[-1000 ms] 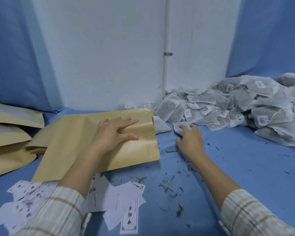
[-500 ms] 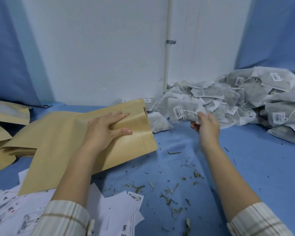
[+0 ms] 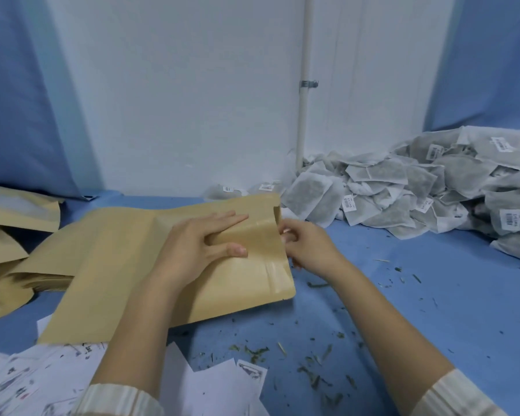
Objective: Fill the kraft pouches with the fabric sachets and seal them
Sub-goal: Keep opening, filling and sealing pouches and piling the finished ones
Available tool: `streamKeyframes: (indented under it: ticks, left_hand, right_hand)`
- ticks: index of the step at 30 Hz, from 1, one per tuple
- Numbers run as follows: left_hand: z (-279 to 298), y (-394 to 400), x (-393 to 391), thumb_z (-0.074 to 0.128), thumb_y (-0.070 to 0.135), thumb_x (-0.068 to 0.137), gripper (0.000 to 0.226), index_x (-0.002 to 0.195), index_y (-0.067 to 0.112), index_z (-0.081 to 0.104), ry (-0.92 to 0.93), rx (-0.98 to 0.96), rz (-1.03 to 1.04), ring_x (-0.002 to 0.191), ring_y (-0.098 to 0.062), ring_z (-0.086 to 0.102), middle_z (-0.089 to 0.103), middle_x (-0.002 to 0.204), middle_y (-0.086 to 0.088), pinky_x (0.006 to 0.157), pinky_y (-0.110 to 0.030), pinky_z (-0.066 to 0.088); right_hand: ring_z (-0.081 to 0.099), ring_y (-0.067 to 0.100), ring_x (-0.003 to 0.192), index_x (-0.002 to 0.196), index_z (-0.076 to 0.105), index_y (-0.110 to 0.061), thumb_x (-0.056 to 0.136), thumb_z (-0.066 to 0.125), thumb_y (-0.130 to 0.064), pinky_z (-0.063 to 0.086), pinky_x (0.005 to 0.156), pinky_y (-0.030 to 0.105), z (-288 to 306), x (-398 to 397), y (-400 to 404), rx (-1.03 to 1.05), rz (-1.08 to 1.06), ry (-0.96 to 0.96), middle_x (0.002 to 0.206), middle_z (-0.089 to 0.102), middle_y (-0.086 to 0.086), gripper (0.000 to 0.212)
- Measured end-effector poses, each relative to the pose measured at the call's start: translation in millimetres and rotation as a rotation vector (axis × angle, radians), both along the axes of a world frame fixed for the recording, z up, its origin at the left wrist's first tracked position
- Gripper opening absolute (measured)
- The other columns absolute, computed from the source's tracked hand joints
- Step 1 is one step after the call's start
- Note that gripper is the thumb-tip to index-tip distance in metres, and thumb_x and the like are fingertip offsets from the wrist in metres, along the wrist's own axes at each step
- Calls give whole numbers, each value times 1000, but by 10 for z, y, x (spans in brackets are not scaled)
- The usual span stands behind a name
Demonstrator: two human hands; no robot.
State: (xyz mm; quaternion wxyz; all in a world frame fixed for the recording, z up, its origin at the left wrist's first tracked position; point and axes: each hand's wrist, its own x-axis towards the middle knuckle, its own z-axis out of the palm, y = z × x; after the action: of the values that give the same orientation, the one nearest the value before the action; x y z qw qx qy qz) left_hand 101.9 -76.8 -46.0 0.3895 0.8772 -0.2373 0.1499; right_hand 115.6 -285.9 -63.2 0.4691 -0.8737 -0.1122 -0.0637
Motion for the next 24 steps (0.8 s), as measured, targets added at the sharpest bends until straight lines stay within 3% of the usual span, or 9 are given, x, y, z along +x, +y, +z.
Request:
streamKeyframes:
  ticks: [2, 3, 5, 7, 9, 12, 15, 19, 24]
  left_hand:
    - [29, 26, 7, 71, 52, 54, 53, 105, 57, 60, 6, -72, -4, 118, 21, 40, 54, 124, 31, 94, 4, 23]
    - [36, 26, 8, 71, 51, 54, 52, 105, 57, 60, 11, -83, -9, 115, 24, 39, 55, 124, 30, 92, 4, 23]
    - [40, 8, 10, 70, 52, 55, 54, 107, 56, 58, 3, -68, -37, 114, 26, 38, 54, 127, 27, 93, 3, 23]
    - [17, 23, 16, 69, 54, 55, 56, 110, 56, 58, 7, -40, -36, 114, 27, 37, 54, 129, 25, 94, 3, 22]
    - [-18, 61, 33, 69, 56, 53, 57, 108, 59, 57, 31, -60, 0, 114, 26, 37, 53, 131, 25, 92, 5, 20]
    - [-61, 81, 52, 67, 59, 53, 60, 112, 56, 57, 18, -38, 84, 119, 15, 37, 51, 135, 20, 96, 3, 19]
    - [-92, 79, 77, 64, 60, 55, 68, 121, 46, 58, -9, 8, 167, 133, -4, 37, 48, 140, 14, 115, -26, 21]
    - [-109, 98, 88, 64, 60, 56, 68, 122, 46, 56, -9, -28, 204, 136, -7, 34, 47, 141, 14, 116, -39, 19]
    - [-121, 131, 90, 63, 61, 56, 67, 122, 48, 55, -11, -45, 228, 135, -7, 35, 47, 142, 11, 116, -40, 19]
  right_hand:
    - [44, 11, 61, 64, 49, -18, 87, 46, -1, 33, 55, 21, 108, 55, 174, -240, -36, -43, 60, 43, -6, 30]
    - [46, 13, 72, 69, 48, -22, 91, 42, 2, 35, 60, 20, 146, 85, 284, -137, -22, 17, 67, 41, -8, 34]
    - [53, 13, 100, 111, 55, -14, 97, 38, -1, 42, 82, 12, 176, 187, 452, 92, 26, 179, 99, 54, -6, 25]
    - [48, 22, 122, 134, 43, -6, 99, 40, -11, 39, 96, 23, 176, 211, 487, 77, 115, 333, 130, 51, 8, 35]
    - [55, 22, 104, 121, 53, -10, 98, 43, -13, 45, 77, 24, 139, 208, 431, 81, 209, 351, 111, 58, 10, 25]
    - [51, 10, 64, 73, 63, -19, 87, 56, -9, 39, 59, 20, 33, 260, 317, 117, 3, -92, 67, 57, -3, 19]
    - [58, 12, 87, 98, 68, -26, 85, 54, -19, 43, 68, 21, -170, 410, 148, 40, -370, -251, 92, 64, -4, 20]
    - [39, 31, 121, 135, 42, -32, 87, 49, -45, 31, 100, 40, -464, 543, -64, -599, -407, 62, 130, 44, 8, 49]
    - [56, 21, 99, 112, 64, -18, 88, 49, -13, 41, 89, 28, -388, 541, -178, -95, -472, -209, 106, 62, 4, 28]
